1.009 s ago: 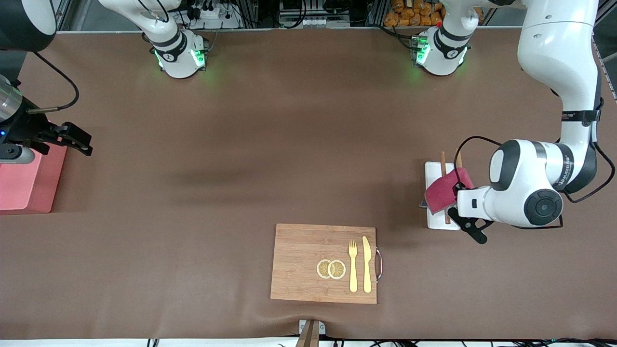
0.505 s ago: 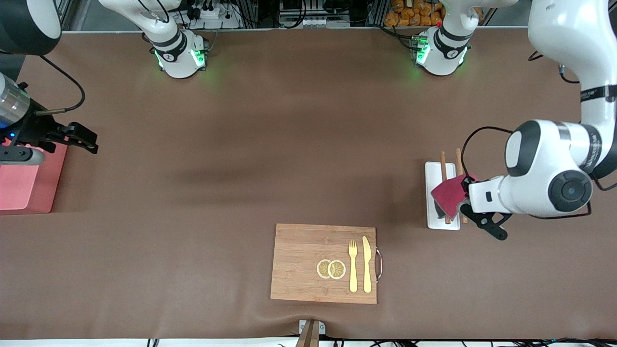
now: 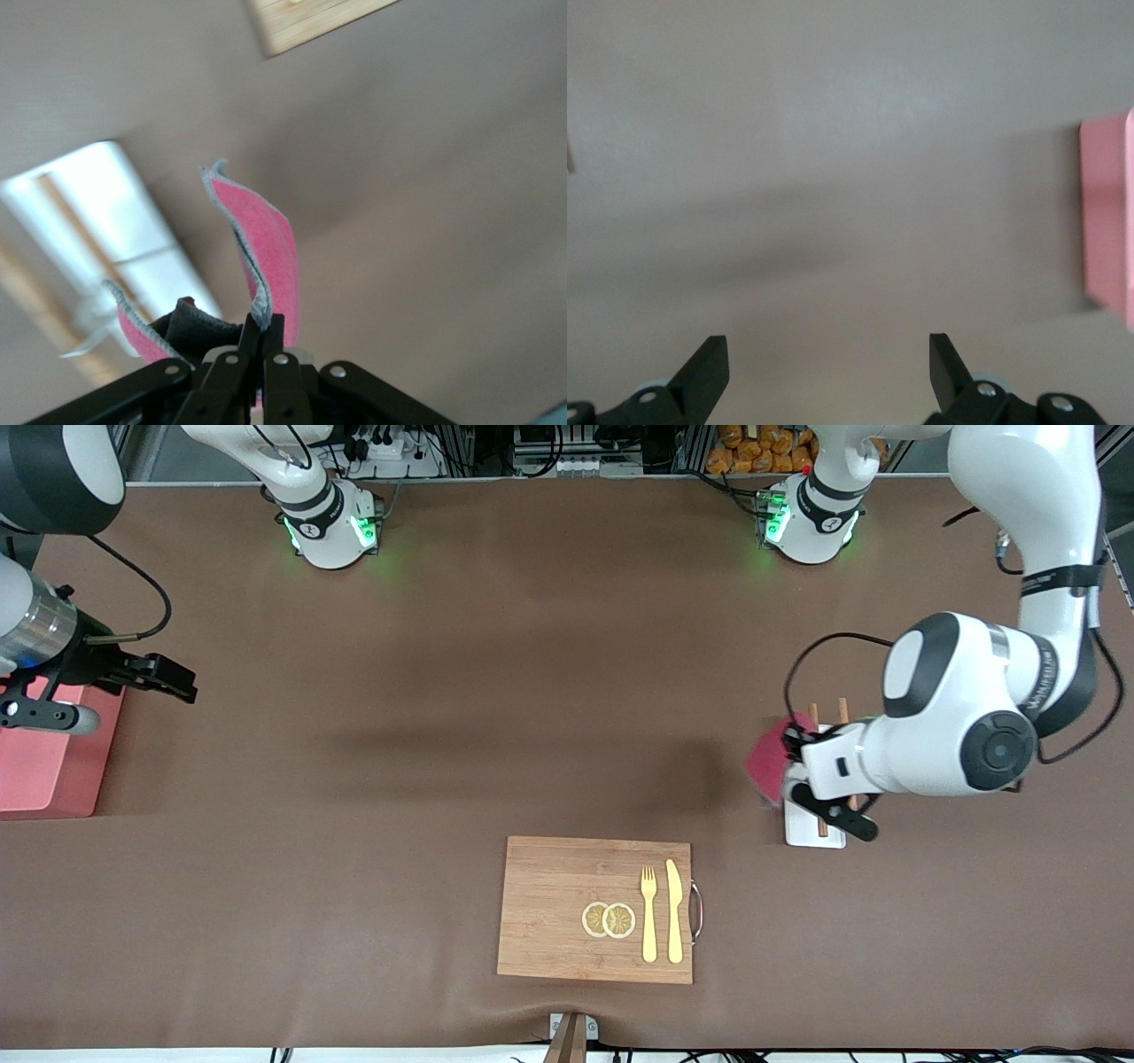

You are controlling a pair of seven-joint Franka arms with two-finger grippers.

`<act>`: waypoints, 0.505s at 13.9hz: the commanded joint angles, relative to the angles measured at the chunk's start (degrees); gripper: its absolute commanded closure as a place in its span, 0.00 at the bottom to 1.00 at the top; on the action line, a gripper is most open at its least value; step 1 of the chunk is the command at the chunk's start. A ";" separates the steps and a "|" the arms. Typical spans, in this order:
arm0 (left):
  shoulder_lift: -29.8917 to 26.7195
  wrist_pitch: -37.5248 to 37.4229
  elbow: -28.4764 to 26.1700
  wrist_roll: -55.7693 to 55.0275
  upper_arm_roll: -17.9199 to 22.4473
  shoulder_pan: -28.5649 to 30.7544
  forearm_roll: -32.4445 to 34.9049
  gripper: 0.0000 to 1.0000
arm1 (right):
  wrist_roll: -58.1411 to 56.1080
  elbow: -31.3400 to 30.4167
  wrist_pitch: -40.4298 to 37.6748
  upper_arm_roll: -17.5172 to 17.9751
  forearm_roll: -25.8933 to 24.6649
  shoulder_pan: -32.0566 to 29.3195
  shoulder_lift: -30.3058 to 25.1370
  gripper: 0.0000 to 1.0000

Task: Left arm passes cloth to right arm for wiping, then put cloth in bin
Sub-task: 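Carry the cloth with the left gripper while the right gripper approaches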

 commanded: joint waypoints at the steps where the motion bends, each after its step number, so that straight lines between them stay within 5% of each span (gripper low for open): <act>1: 1.50 1.99 3.17 -11.97 -5.03 -3.22 -1.75 1.00 | 14.03 0.95 -2.82 -0.19 4.61 2.61 0.21 0.00; 7: 2.91 18.34 4.40 -30.27 -6.89 -17.37 -11.58 1.00 | 44.09 0.95 -6.43 -0.27 20.51 4.11 1.52 0.00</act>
